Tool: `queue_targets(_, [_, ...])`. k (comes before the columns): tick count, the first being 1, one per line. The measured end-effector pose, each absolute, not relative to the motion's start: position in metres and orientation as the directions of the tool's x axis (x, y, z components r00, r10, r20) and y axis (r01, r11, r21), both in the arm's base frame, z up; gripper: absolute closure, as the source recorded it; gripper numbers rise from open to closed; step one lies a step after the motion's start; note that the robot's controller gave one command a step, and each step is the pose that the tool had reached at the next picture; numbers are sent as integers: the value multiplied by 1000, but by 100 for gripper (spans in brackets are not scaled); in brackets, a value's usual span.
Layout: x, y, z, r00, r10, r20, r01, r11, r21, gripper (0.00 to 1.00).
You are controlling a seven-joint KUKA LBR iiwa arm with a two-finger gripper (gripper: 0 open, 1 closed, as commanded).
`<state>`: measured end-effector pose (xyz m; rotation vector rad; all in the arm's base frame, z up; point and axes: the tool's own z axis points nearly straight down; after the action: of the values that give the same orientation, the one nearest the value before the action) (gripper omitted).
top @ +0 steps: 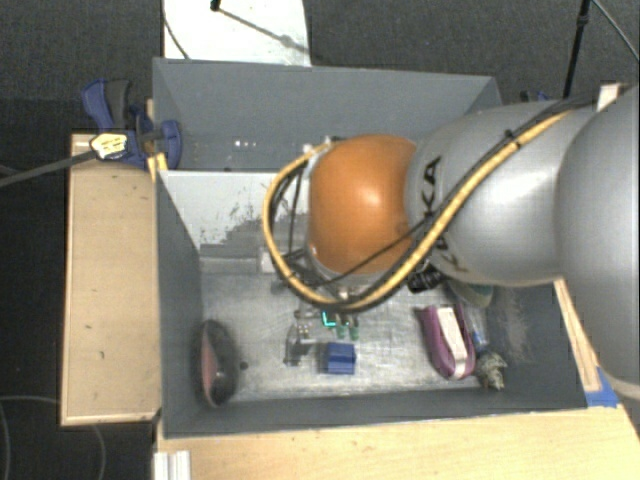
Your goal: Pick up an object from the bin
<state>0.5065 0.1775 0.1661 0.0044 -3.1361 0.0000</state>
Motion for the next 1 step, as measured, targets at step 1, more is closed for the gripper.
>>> queue_targets(1, [491,93,70,-980,-199,-7,-199,980,1,0])
